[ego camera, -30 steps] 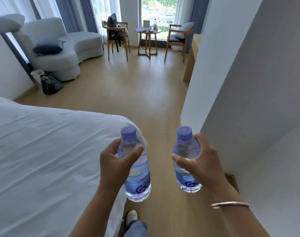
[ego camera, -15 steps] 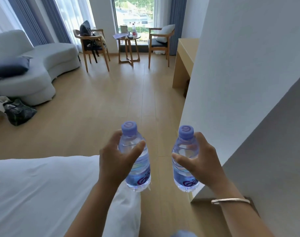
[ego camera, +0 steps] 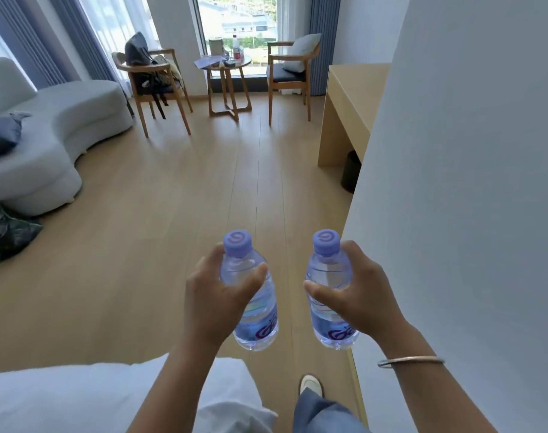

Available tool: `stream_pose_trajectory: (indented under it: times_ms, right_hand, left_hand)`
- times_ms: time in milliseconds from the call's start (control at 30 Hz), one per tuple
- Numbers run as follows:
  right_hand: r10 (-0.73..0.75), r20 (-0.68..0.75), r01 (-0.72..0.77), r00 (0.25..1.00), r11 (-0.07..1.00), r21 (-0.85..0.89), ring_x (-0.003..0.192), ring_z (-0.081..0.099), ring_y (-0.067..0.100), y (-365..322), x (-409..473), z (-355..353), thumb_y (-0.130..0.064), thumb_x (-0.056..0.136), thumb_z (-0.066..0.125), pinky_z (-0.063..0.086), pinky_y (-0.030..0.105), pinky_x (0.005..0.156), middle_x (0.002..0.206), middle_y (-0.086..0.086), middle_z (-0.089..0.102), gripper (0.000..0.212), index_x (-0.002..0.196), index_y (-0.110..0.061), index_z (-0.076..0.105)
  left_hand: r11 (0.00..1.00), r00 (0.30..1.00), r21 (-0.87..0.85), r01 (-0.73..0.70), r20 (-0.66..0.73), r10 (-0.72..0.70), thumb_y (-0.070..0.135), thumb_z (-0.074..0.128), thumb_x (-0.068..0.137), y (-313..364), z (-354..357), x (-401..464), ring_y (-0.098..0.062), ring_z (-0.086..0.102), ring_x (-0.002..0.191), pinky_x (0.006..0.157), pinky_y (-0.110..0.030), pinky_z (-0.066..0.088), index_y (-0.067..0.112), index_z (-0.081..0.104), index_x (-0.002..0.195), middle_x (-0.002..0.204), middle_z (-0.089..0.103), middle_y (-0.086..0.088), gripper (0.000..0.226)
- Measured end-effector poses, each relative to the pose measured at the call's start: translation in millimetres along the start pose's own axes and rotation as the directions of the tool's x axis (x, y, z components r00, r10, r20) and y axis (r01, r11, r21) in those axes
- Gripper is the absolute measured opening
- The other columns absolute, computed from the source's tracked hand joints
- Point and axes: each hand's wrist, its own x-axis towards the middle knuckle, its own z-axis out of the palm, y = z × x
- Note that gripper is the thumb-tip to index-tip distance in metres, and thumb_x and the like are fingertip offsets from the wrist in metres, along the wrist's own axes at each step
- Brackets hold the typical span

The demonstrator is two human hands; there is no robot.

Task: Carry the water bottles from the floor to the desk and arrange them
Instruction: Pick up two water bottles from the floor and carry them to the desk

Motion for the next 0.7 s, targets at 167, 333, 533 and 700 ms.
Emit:
stream_pose_trajectory:
  times_ms: [167, 333, 533, 700]
  right_hand:
    - [-0.038, -0.026, 0.037, 0.999, 0.999, -0.013, 0.067, 0.056, 0.019, 32.6, 99.2, -3.7, -0.051, 0.059, 0.068, 0.050, 0.033, 0.062, 0.076, -0.005, 0.059, 0.045, 0.090, -0.024, 0.051]
    - [-0.037, -0.023, 0.038, 0.999, 0.999, 0.012, 0.065, 0.056, 0.017, 58.4, 170.4, 3.8, -0.051, 0.060, 0.068, 0.051, 0.031, 0.060, 0.074, -0.009, 0.056, 0.041, 0.088, -0.029, 0.047]
    - [-0.015, 0.007, 0.015, 1.000, 0.999, 0.047, 0.069, 0.059, 0.015, 83.3, 243.1, 29.9, -0.050, 0.061, 0.069, 0.053, 0.032, 0.062, 0.077, -0.009, 0.059, 0.041, 0.091, -0.030, 0.049]
    - [0.019, 0.004, -0.019, 1.000, 0.999, 0.050, 0.071, 0.058, 0.019, 96.7, 318.6, 61.9, -0.038, 0.063, 0.079, 0.053, 0.041, 0.066, 0.078, -0.003, 0.060, 0.042, 0.092, -0.022, 0.054]
  left_hand:
    - [1.000, 0.999, 0.004, 0.017, -0.030, -0.017, 0.058, 0.061, 0.055, 1.2, 41.7, 75.7, -0.006, 0.061, 0.076, 0.063, -0.012, 0.039, 0.049, 0.051, 0.078, 0.076, 0.064, 0.012, 0.026]
    - [0.998, 0.999, 0.029, 0.049, -0.017, -0.048, 0.049, 0.066, 0.058, -4.3, 68.3, 137.1, -0.001, 0.059, 0.077, 0.060, -0.009, 0.038, 0.050, 0.052, 0.077, 0.077, 0.063, 0.017, 0.024]
    - [0.996, 0.996, 0.006, 0.084, 0.016, -0.084, 0.061, 0.059, 0.050, -25.2, 98.3, 217.3, 0.004, 0.058, 0.078, 0.060, -0.010, 0.039, 0.062, 0.050, 0.076, 0.076, 0.063, 0.021, 0.028]
    - [0.996, 0.995, -0.032, 0.087, 0.045, -0.086, 0.062, 0.059, 0.051, -50.6, 118.8, 298.2, 0.002, 0.059, 0.074, 0.061, -0.010, 0.040, 0.054, 0.053, 0.076, 0.073, 0.063, 0.020, 0.027]
